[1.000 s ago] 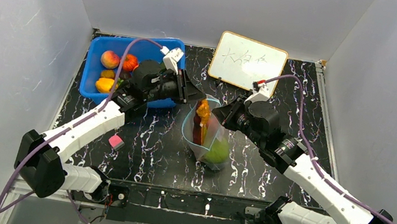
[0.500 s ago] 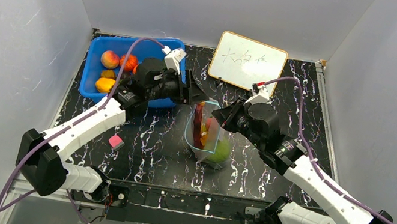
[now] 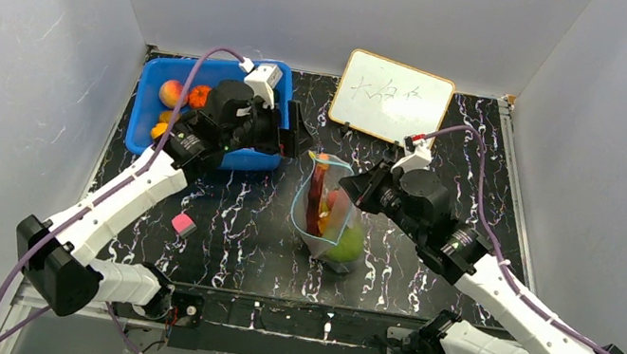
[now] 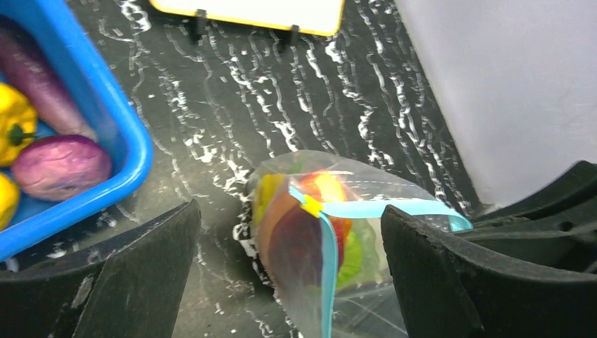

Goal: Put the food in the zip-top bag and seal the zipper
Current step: Place the fake vegetable in the zipper food storage bag, then pick up the fake vegetable from the bin.

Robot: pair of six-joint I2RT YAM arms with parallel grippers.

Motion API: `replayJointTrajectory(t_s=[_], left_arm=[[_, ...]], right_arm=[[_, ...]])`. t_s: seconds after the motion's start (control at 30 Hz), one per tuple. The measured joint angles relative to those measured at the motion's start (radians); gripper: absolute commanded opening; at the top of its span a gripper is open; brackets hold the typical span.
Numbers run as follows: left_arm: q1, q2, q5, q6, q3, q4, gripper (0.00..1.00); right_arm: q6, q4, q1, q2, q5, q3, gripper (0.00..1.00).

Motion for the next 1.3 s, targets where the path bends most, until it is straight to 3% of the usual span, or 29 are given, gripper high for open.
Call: replayJointTrajectory(t_s=[0.3,0.5,0.67,0.93,1.17,1.3], left_arm=[[0.036,0.072,-0.142,0.094,0.142,-0.198,0.98],[0.187,0.148,-0.151,0.154,0.151,-0.249,0.97],[0.331,0.239,-0.164,0.207,0.186,-0.273,0.88],[0.471,0.310,-0.206,0.267,0.199,-0.222,0.68],[0.546,0.498,-0.242,0.280,0.297,-0.120,0.52],[0.563,0.607,-0.250,0.280,0.351,-0.087,0.48]], right_arm=[[-0.016,-0.053,0.000,-0.039,0.004,-0.009,0.00],[-0.064,-0.059,0.000,-0.051,0.014,-0.009,0.00],[-0.104,-0.083,0.000,-0.051,0.031,-0.008,0.00],[-0.135,-0.113,0.000,-0.083,0.070,-0.008,0.00],[-0.138,-0.115,0.000,-0.087,0.077,-0.008,0.00],[-0.138,-0.114,0.000,-0.084,0.089,-0.008,0.00]])
